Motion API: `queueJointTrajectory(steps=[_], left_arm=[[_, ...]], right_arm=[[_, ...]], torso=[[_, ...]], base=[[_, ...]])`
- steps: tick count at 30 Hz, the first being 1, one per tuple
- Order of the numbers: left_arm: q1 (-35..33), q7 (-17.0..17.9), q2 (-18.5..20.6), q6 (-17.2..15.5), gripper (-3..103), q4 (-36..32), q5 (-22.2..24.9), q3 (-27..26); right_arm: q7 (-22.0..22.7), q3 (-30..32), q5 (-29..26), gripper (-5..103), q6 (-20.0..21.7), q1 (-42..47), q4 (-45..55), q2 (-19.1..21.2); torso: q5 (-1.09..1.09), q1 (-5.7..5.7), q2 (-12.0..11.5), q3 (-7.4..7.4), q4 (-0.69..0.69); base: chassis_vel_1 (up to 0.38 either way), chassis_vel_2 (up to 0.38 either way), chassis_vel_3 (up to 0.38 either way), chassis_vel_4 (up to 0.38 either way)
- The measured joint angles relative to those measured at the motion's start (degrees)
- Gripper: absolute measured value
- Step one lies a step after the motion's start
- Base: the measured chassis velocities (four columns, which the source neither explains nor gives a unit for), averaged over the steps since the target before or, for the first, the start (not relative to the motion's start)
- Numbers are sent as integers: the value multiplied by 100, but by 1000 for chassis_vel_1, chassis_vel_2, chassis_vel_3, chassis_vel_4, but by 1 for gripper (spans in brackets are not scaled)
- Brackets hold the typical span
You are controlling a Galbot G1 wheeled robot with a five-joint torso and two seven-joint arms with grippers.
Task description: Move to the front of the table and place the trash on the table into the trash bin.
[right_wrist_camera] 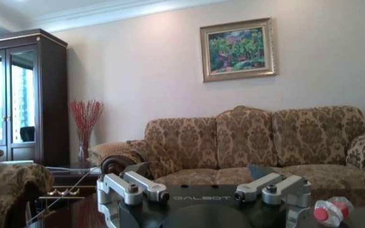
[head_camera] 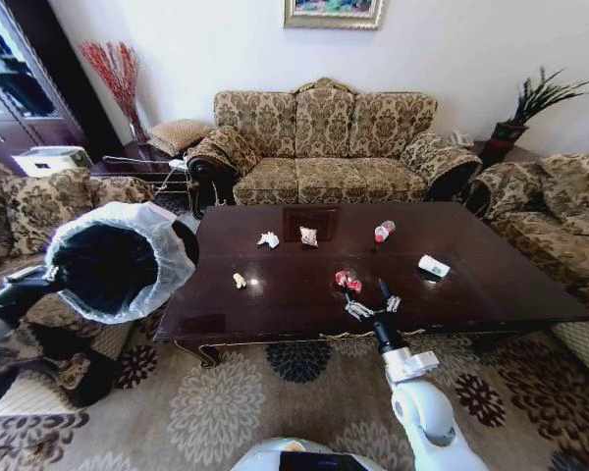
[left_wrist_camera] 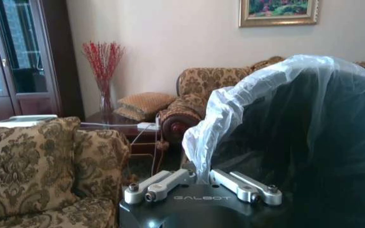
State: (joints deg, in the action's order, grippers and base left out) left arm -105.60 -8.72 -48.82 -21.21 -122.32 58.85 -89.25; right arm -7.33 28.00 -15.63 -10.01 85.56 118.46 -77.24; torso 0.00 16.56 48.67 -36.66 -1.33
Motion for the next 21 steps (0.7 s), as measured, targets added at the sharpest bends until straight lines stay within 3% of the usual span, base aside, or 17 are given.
queueJointTrajectory(steps=[21], left_arm=[[0,0,0,2,0,0,0,0]], right_arm=[[0,0,-1,100,0,0,0,0]], torso=[[0,0,0,0,0]], base=[[0,0,0,0]])
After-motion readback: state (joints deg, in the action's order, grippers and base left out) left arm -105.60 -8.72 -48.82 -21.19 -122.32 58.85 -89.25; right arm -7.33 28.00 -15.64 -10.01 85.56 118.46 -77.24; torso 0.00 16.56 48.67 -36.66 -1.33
